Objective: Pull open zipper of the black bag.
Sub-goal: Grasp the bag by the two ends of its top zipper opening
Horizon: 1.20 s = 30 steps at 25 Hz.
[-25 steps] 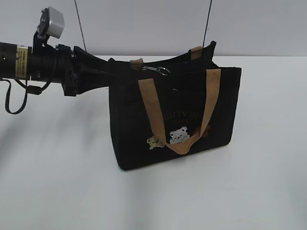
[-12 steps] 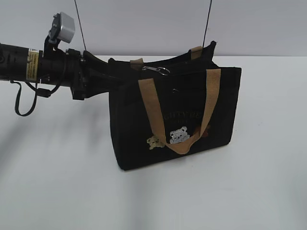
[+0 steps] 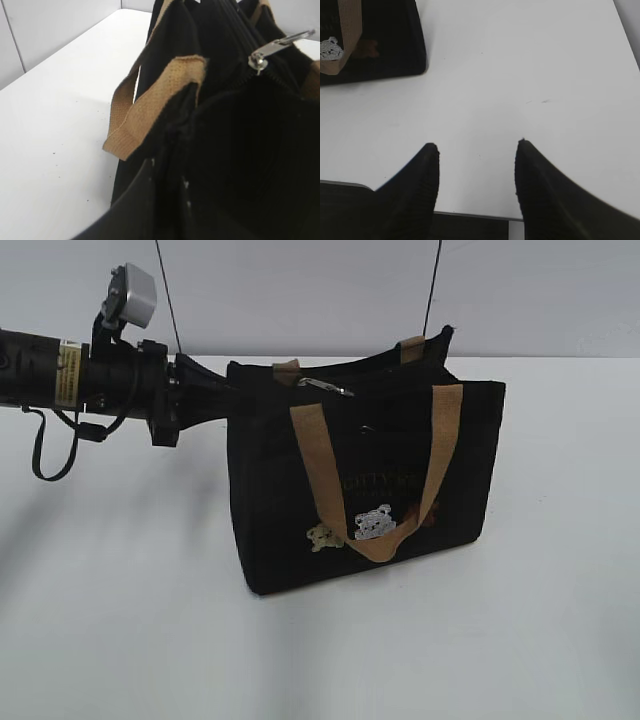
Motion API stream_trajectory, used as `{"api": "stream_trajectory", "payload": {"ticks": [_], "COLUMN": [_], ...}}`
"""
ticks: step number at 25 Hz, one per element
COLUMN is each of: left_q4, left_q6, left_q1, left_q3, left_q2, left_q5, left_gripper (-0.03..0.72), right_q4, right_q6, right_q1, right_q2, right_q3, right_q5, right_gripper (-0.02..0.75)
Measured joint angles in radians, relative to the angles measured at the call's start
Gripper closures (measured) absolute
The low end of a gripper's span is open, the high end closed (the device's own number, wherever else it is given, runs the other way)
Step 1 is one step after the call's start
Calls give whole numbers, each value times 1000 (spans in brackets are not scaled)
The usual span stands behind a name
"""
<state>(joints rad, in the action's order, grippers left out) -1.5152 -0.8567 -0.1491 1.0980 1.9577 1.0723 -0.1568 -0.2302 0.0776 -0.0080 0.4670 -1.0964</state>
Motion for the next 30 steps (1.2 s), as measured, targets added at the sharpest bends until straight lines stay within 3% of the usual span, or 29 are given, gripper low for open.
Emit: {"api": "stream_trajectory", "payload": {"ticks": [25, 30], "left_q4": [-1, -1], "left_q6": [0, 0], "left_q1": [-1, -1], "left_q3": [0, 0], "left_q2": [0, 0], "left_q5": [-1, -1], "left_gripper": [652, 652], "right_q4": [-28, -70], "right_q6": [-1, -117], "right_q1": [0, 0], "right_q2": [0, 123], "right_q3": [0, 13], "right_q5": [4, 13], "right_gripper": [361, 361]}}
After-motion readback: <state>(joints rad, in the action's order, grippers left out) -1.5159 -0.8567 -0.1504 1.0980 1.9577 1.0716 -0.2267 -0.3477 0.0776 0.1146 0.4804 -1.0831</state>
